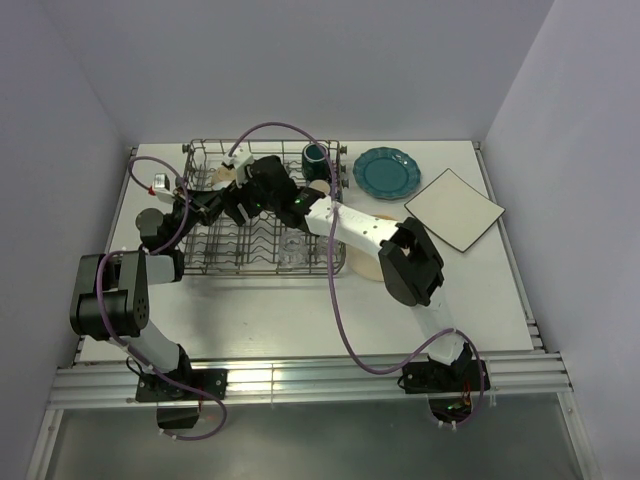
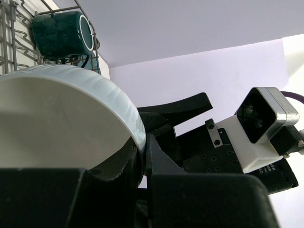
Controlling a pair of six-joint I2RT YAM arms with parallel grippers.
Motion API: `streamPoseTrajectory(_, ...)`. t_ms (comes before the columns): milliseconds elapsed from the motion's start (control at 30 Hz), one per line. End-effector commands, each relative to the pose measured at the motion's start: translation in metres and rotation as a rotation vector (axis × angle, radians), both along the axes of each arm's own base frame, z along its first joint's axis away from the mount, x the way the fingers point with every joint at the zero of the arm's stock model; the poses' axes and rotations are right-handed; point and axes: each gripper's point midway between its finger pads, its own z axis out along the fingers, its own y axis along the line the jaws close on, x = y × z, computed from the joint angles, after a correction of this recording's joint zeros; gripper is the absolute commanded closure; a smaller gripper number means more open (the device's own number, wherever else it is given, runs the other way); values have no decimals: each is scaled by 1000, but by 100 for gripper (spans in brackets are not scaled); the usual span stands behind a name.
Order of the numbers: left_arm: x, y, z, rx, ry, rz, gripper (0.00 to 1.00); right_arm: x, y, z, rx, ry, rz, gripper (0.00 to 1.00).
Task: Load the mixed dishes into the dish rack
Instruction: Pass the bowl from the left arm to the right
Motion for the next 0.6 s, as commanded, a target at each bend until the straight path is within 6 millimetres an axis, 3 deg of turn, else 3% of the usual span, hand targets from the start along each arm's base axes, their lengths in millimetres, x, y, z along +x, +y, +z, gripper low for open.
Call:
streamPoseTrajectory(0,-19,-6,52,-5,-217,-36,91,5,0,29,44,-77,-21,32)
streamPoseTrajectory(167,-19,-6,49,-7,-202,-35,87,7,1,34,66,-99,-29,43)
streamPoseTrajectory(333,-19,-5,46,-16,-178,-28,78,8,0,34,73,-97,-39,46)
streamPoseTrajectory(567,-19,-9,37,-28,-150,-25,75,7,0,25,81,-64,-57,48)
